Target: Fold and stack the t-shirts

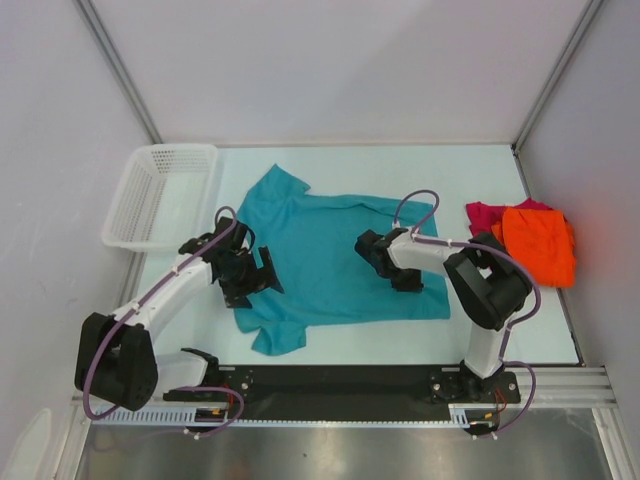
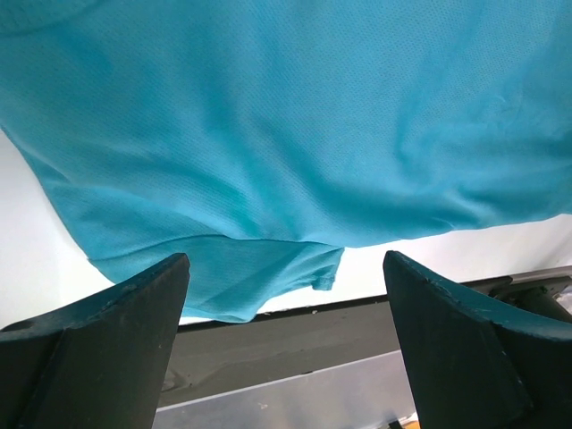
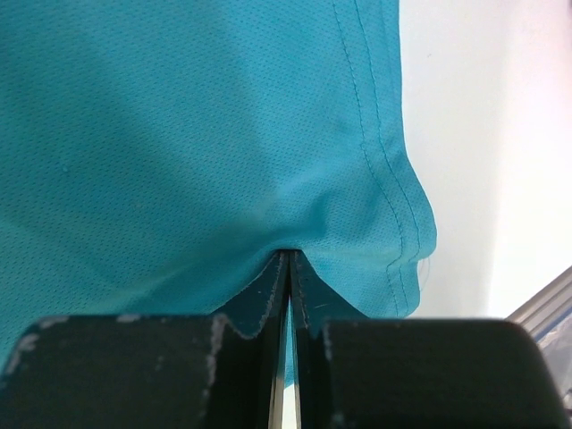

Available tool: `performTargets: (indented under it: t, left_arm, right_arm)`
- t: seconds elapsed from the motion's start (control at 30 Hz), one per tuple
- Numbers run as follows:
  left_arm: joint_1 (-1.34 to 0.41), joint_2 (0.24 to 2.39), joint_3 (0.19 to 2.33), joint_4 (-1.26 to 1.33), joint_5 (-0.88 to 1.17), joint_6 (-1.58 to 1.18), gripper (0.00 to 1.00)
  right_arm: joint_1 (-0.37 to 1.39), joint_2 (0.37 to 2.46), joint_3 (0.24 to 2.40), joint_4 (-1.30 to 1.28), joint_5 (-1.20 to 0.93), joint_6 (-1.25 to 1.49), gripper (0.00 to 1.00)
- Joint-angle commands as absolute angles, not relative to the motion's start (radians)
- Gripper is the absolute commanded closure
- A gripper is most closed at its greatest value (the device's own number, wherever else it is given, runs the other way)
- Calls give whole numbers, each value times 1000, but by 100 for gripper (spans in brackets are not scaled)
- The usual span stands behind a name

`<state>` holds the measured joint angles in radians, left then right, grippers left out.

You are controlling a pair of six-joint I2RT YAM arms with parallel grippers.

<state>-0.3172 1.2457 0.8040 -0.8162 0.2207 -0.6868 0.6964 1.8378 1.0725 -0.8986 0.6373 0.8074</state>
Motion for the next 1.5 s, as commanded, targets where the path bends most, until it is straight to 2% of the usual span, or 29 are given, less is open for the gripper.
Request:
performTargets:
  t: [0.0,0.3,0.7,0.87,1.23,1.47]
  left_arm:
    - [-310,1238,792,-782,233,-672,5]
    - [-301,1311,808,-660,229,-721,5]
    - [-301,1658,902,-499,202,-744,4]
    - [-301,1712,923,-482,198,-749,4]
    - [-293,1782,1015,-492,149,-749,4]
    - [-264,1848,1172,-543,121,-715,4]
  right_arm:
    - [641,1947,1043,-698,580,835,93]
    - [632,1927,1111,-733,569,802,94]
    - [709,1743,1124,-868,592,824,93]
    - [721,1686,1106,-903,601,847,92]
    - [713,1718,1117,-902,615,842,92]
    - [712,1721,1123,-907,624,842,92]
